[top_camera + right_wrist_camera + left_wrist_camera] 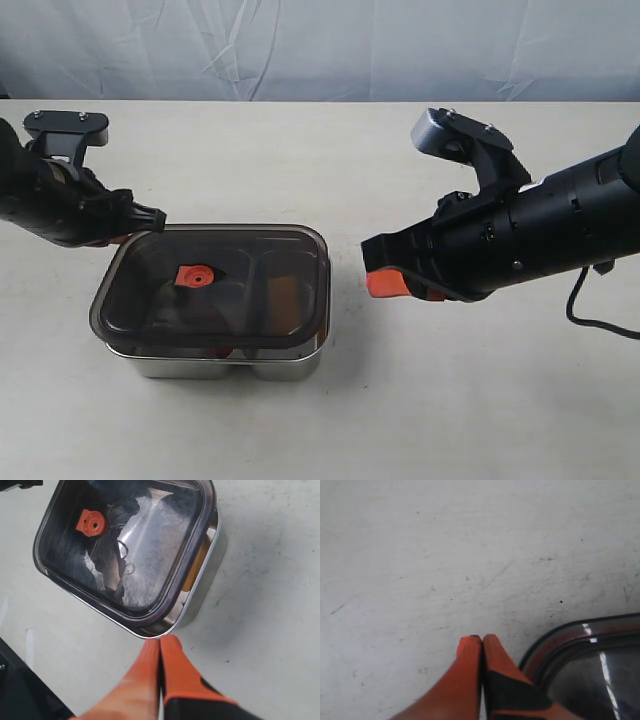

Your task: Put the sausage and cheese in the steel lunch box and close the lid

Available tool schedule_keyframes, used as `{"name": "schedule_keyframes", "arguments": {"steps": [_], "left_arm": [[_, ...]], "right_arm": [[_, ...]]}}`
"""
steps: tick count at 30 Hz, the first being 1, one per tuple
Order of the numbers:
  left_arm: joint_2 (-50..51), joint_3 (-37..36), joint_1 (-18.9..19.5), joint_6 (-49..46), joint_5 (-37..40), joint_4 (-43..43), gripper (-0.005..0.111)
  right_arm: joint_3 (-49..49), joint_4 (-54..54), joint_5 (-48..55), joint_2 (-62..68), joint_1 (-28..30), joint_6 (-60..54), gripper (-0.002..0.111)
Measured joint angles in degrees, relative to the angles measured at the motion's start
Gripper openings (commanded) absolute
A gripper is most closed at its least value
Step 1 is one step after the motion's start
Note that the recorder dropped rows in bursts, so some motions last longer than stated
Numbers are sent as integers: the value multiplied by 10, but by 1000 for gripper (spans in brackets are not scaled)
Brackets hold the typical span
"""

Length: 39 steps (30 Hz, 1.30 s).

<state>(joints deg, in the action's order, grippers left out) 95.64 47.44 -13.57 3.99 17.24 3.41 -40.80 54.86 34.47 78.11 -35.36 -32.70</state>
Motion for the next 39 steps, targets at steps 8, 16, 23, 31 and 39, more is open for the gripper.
{"name": "schedule_keyframes", "arguments": {"steps": [8,16,23,31,39], "left_arm": [[-19,0,25,-1,8,-16,0],[-20,0,26,-1,40,-13,0],[-51,0,27,-1,71,-17,0],[-115,0,27,-1,147,-2,0],[-179,-6,27,-13,186,53,0]], "right_arm": [[0,0,1,0,0,0,-1],[0,-1,1,0,0,0,-1],[0,-12,5,0,-1,1,-1],[0,-84,4,1,-2,1,-1],[0,-73,5,45,46,4,-1]]}}
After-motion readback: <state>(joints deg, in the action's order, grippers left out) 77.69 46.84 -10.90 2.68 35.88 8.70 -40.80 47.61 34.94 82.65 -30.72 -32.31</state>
